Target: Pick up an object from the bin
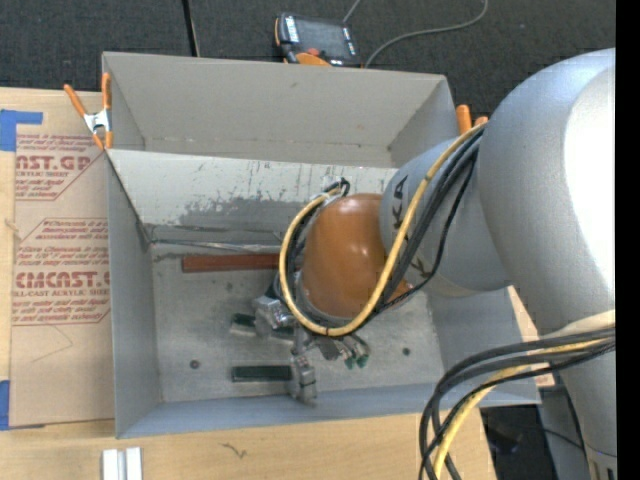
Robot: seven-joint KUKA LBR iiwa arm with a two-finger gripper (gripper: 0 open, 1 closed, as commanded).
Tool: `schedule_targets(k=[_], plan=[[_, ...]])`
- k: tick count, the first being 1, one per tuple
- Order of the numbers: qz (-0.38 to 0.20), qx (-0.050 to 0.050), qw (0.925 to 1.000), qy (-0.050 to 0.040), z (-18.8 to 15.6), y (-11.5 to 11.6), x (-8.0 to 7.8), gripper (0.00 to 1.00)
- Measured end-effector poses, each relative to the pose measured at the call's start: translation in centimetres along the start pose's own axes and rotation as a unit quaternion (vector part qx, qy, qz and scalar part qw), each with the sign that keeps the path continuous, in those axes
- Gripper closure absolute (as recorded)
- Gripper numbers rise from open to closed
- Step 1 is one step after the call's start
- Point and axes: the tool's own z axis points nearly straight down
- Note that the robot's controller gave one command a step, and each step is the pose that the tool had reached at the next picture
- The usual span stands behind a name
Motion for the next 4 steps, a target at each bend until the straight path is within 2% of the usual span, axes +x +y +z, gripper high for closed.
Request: schedule_targets(k=[1,2,3,4], plan=[[-0.001,0.0,1.0,0.0013,-0.3,0.1,0.0,1.0],[0.0,0.0,1.0,-0.0011,-0.3,0.0,-0.1,0.0],[-0.001,0.0,1.0,0.0036,-0.2,0.1,0.1,1.0],[-0.106,0.0,0.9944,0.0034,-1.8,-3.0,-0.6,1.0]])
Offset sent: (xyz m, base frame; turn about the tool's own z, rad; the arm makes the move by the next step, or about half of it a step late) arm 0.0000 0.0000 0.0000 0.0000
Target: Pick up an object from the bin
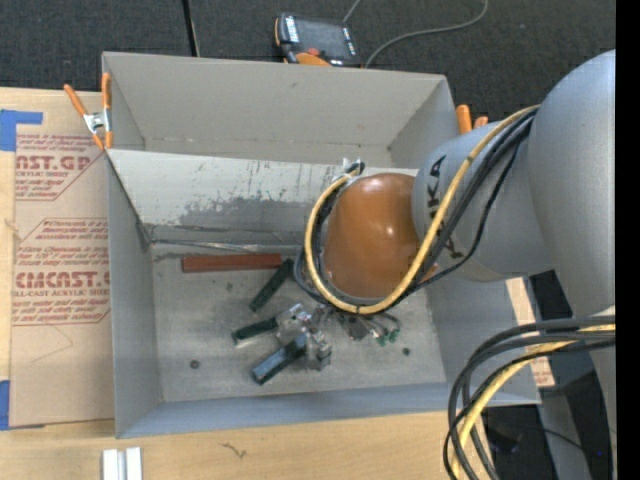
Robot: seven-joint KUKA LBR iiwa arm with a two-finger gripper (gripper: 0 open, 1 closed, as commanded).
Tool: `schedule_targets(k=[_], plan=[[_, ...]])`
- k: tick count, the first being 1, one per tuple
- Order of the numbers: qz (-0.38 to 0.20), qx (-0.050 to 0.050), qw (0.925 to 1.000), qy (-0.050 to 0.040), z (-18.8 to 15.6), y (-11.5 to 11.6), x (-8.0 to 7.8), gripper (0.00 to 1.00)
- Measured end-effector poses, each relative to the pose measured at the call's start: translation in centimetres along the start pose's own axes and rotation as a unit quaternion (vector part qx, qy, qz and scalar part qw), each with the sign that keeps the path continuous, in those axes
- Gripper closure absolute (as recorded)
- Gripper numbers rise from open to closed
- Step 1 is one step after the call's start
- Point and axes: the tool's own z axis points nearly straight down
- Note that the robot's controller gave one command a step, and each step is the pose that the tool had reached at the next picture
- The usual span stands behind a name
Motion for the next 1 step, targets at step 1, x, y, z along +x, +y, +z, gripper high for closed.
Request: schedule_targets(k=[1], plan=[[-0.058,0.001,0.9983,-0.0043,-13.25,1.0,-2.22,1.0]])
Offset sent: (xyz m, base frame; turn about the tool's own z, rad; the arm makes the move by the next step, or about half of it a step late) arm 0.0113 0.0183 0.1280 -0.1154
